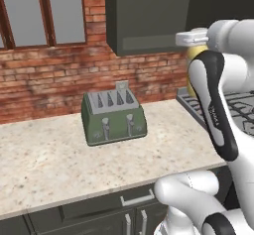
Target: Sort all alcoholic drinks to one cabinet, and non-alcoholic drinks to the other.
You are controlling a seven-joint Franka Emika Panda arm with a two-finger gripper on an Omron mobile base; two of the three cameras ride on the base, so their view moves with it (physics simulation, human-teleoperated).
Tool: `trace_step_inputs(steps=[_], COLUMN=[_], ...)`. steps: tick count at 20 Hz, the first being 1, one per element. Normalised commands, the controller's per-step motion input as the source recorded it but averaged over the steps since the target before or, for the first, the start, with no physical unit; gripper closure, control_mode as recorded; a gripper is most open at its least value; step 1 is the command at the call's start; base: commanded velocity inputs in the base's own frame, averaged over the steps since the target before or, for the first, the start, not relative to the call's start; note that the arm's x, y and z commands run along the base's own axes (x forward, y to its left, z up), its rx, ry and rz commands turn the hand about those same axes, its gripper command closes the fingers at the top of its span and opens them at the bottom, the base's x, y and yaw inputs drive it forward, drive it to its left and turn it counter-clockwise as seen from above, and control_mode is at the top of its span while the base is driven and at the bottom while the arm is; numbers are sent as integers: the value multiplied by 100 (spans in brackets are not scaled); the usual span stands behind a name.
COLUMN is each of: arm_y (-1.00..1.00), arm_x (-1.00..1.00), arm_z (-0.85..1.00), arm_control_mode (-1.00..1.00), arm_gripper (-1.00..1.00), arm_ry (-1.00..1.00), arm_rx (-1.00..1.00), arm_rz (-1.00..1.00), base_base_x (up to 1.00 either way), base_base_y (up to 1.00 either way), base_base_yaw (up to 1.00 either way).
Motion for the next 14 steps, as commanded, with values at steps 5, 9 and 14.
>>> trace_step_inputs(steps=[5,9,14], arm_y=[0,0,-11], arm_x=[44,42,37], arm_z=[19,23,17], arm_control_mode=[-100,-100,-100], arm_gripper=[100,100,100], arm_ry=[-11,-4,0], arm_rx=[0,1,0], arm_rz=[0,0,0], base_base_x=[0,0,0], base_base_y=[0,0,0], base_base_yaw=[0,0,0])
